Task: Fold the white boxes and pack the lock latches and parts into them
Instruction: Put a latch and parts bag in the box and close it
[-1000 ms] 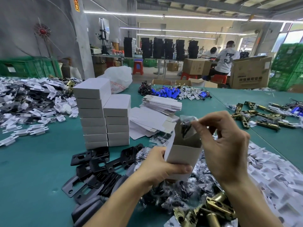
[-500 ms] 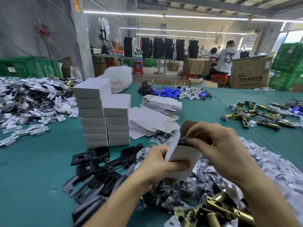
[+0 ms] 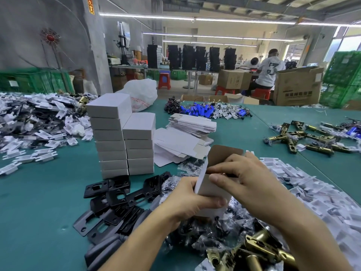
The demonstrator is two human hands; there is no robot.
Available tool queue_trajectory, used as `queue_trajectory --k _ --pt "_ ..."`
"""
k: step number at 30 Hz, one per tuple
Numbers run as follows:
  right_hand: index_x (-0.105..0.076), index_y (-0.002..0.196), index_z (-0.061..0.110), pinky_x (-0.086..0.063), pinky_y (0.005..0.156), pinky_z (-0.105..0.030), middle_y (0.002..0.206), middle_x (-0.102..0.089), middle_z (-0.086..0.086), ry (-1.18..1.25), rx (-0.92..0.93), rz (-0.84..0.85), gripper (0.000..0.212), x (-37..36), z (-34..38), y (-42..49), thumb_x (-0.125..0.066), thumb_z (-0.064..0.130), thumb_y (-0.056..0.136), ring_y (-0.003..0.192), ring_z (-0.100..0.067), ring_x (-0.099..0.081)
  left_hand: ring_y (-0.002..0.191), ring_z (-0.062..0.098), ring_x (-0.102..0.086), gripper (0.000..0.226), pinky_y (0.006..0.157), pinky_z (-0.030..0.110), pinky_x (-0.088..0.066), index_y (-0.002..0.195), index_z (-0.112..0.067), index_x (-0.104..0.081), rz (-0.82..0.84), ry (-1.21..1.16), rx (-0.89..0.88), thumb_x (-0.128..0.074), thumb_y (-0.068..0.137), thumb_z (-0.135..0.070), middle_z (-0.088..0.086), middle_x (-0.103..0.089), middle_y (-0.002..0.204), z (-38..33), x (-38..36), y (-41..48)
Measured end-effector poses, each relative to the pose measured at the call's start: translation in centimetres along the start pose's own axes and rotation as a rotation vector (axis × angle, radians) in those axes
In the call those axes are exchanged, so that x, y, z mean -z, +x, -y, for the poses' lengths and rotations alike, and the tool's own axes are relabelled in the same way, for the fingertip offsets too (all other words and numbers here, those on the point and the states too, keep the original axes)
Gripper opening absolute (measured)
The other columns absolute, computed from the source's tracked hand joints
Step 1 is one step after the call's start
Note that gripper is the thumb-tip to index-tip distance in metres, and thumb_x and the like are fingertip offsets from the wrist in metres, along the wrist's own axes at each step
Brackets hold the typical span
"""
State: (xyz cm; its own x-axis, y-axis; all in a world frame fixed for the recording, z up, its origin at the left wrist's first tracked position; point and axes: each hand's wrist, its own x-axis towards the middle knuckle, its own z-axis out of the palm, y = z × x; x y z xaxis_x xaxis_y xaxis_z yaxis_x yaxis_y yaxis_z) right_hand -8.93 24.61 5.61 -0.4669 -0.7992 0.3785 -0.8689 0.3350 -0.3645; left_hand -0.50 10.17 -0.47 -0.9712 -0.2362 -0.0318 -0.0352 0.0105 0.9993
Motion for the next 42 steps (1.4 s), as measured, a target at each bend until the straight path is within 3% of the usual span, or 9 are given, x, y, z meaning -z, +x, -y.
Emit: queue_trajectory --k 5,10,15,21,26,28,34,39,42 --pt "-0.071 0.104 0.040 -0.050 0.085 -0.032 0.096 -0.069 0.027 0.097 -0.016 0.040 0.020 0.6 0.0 -0.2 -0.069 0.030 0.087 0.096 0.002 -0.060 0.079 0.012 -0.068 0.018 0.070 0.027 -0.056 0.092 -0.015 -0.076 0.017 -0.002 -0.007 -0.081 0.079 -0.003 -0.003 -0.073 0.080 0.0 0.1 -0.1" --pt "-0.072 0.105 0.042 -0.048 0.084 -0.033 0.094 -0.065 0.023 0.060 -0.043 0.072 0.018 0.7 0.1 -0.4 -0.063 0.039 0.090 0.095 0.001 -0.056 0.076 0.009 -0.067 0.020 0.072 0.025 -0.055 0.087 -0.020 -0.077 0.046 0.009 -0.033 -0.080 0.081 -0.001 -0.005 -0.072 0.077 0.0 0.1 -0.1" --pt "-0.065 0.114 0.048 -0.034 0.084 -0.032 0.099 -0.051 0.016 -0.136 -0.030 0.128 0.026 0.0 0.7 -0.4 -0.050 0.052 0.092 0.096 -0.010 -0.039 0.072 0.006 -0.066 0.030 0.067 0.020 -0.053 0.075 -0.025 -0.078 0.046 -0.004 -0.042 -0.077 0.080 0.005 -0.006 -0.071 0.074 0.2 0.1 -0.1" --pt "-0.068 0.114 0.035 -0.034 0.075 -0.006 0.103 -0.052 0.027 0.063 -0.020 -0.169 0.029 -0.1 0.1 -0.1 -0.073 0.030 0.085 0.092 0.014 -0.048 0.083 0.018 -0.069 0.026 0.078 0.037 -0.056 0.097 -0.009 -0.077 -0.081 -0.094 -0.013 -0.085 0.073 -0.008 0.006 -0.074 0.087 0.3 0.4 0.2" --pt "-0.069 0.107 0.039 -0.039 0.082 -0.026 0.100 -0.044 0.024 -0.056 -0.038 -0.002 0.021 -0.8 0.0 -0.1 -0.064 0.044 0.087 0.096 0.003 -0.043 0.084 0.015 -0.067 0.021 0.078 0.028 -0.054 0.098 -0.006 -0.076 -0.072 -0.052 -0.023 -0.081 0.079 -0.001 0.006 -0.073 0.088 0.5 0.3 0.2" --pt "-0.070 0.107 0.039 -0.039 0.084 -0.026 0.100 -0.043 0.025 -0.044 -0.039 0.003 0.021 -0.9 -0.2 0.0 -0.064 0.042 0.088 0.098 0.002 -0.043 0.085 0.015 -0.067 0.025 0.080 0.029 -0.053 0.099 -0.006 -0.076 -0.072 -0.059 -0.020 -0.083 0.076 -0.005 0.006 -0.073 0.089 0.6 0.3 0.2" --pt "-0.064 0.106 0.044 -0.054 0.075 -0.021 0.117 -0.051 0.024 0.277 -0.065 -0.367 0.035 -0.4 -0.8 0.1 -0.077 0.023 0.081 0.096 0.004 -0.057 0.095 0.024 -0.073 0.036 0.085 0.042 -0.059 0.092 -0.019 -0.079 -0.121 -0.233 0.044 -0.090 0.058 -0.019 0.006 -0.078 0.098 0.2 0.8 0.3" --pt "-0.071 0.105 0.034 -0.060 0.077 -0.034 0.096 -0.076 0.007 0.584 -0.150 -0.156 0.027 -0.8 -1.1 0.0 -0.073 0.016 0.086 0.091 -0.011 -0.071 0.093 0.023 -0.074 0.048 0.080 0.034 -0.060 0.103 -0.012 -0.075 -0.065 -0.218 0.041 -0.095 0.059 -0.019 0.010 -0.078 0.100 0.4 0.7 0.3" --pt "-0.074 0.098 0.028 -0.055 0.070 -0.020 0.085 -0.077 0.011 0.567 -0.145 -0.060 0.017 -1.1 -1.4 0.0 -0.072 0.015 0.087 0.082 -0.005 -0.072 0.085 0.021 -0.074 0.034 0.071 0.030 -0.060 0.094 -0.012 -0.077 -0.097 -0.121 -0.021 -0.093 0.064 -0.010 0.010 -0.078 0.094 0.7 0.6 0.3"
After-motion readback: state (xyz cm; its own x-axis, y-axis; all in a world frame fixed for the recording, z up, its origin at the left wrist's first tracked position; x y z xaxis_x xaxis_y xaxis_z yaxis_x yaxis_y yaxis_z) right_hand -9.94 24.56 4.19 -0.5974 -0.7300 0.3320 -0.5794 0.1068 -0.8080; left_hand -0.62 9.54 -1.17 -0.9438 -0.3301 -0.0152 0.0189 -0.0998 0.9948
